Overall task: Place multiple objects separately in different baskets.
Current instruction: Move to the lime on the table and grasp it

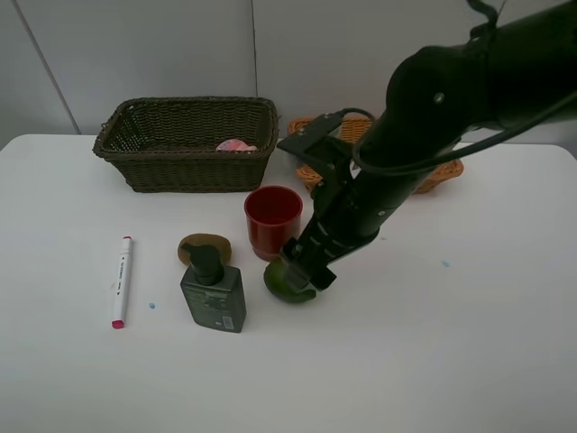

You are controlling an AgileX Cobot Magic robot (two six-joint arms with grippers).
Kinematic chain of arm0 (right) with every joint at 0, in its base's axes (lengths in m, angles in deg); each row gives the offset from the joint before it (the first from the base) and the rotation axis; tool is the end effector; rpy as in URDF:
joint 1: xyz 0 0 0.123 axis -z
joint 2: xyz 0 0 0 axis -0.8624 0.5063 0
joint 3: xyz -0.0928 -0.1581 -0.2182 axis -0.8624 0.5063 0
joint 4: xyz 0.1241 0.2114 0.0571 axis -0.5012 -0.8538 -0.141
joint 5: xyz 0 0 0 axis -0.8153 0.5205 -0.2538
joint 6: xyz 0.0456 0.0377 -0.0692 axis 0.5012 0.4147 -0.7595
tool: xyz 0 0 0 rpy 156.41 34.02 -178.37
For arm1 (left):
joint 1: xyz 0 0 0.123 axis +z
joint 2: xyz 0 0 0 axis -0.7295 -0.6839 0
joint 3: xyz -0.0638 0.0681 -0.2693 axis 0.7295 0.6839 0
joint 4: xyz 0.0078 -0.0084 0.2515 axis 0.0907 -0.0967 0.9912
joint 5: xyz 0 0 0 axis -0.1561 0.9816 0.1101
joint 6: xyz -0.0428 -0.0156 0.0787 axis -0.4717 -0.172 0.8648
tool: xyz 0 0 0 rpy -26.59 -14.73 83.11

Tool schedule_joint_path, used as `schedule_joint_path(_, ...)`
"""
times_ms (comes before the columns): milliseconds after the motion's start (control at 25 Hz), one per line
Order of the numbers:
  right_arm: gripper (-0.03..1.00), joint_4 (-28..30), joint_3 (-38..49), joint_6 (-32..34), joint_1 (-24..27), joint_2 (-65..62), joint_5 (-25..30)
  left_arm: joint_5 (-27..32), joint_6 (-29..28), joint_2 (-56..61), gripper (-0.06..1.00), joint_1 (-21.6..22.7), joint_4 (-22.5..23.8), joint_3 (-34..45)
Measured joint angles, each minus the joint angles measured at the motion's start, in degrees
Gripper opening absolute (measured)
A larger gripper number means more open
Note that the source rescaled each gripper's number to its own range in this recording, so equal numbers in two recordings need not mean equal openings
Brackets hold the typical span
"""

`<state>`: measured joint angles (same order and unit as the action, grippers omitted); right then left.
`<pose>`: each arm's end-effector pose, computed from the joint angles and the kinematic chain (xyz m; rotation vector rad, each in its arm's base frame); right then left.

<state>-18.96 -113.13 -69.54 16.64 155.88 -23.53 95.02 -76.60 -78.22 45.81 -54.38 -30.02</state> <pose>0.2361 0.2251 0.1865 -1.3278 2.4991 0.1810 -0.0066 0.0025 0.2770 -0.0608 2.0416 -0.0226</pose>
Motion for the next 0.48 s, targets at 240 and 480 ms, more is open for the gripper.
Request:
schedule_joint_path(240,0.99,0.04,0.17,-0.17,-1.74,6.18,-6.29,0.00,0.00,0.00,1.00,0.00,0.00,0.00)
schedule_joint_path(480,0.99,0.04,0.17,-0.33,-1.82,7.88,-8.66,0.00,0.00,0.00,1.00,0.00,0.00,0.00)
